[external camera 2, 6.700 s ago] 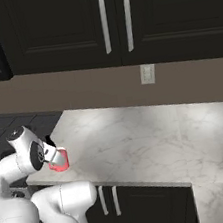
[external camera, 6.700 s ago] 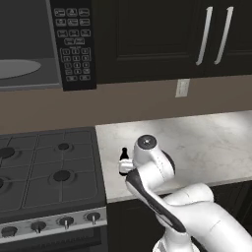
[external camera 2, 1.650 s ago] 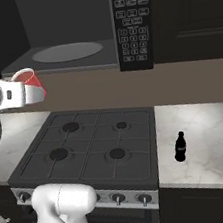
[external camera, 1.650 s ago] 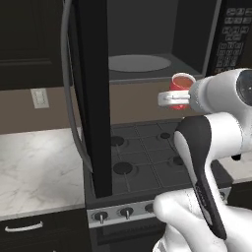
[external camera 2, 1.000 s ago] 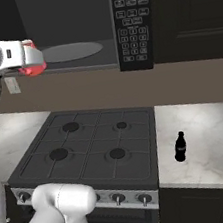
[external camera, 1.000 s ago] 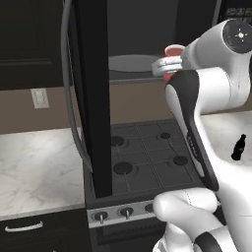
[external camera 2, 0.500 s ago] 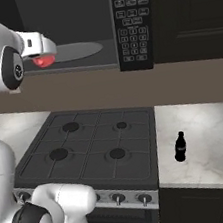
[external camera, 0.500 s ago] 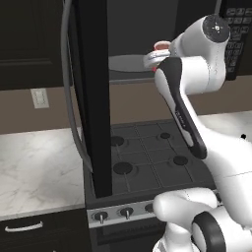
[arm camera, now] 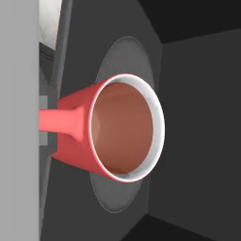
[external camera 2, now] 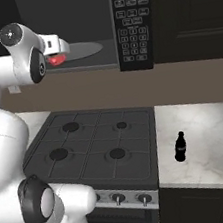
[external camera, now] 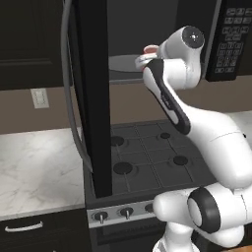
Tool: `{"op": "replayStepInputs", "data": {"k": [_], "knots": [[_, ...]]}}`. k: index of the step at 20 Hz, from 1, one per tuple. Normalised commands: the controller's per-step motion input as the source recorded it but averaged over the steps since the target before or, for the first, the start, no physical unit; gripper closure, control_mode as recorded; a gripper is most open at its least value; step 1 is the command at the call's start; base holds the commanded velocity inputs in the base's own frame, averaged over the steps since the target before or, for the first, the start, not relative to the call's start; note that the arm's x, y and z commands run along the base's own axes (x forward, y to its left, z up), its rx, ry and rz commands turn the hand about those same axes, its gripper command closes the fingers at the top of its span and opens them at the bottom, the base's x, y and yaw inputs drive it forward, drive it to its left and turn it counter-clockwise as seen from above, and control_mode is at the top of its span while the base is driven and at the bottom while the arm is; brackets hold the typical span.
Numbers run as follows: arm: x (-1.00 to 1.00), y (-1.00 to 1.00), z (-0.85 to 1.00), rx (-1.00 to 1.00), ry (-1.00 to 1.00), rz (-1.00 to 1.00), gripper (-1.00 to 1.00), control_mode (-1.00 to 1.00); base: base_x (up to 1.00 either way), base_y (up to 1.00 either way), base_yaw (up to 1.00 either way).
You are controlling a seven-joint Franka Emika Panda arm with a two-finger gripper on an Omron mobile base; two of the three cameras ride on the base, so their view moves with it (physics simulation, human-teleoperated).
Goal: Place the microwavable item in the microwave. Then, close the microwave door and press the start button.
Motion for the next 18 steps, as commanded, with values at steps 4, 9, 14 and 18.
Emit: {"op": "replayStepInputs", "data": {"k": [4, 9, 14, 18], "knots": [[0.82, 0.0, -0.07, 0.0, 0.03, 0.02, 1.0, -1.0, 0.0, 0.0, 0.0], [0.73, 0.0, -0.03, 0.0, 0.03, 0.02, 1.0, -1.0, 0.0, 0.0, 0.0], [0.71, 0.0, -0.04, 0.0, 0.04, 0.02, 1.0, -1.0, 0.0, 0.0, 0.0], [0.56, 0.06, -0.25, 0.0, 0.08, 0.01, 1.0, -1.0, 0.0, 0.0, 0.0]]}}
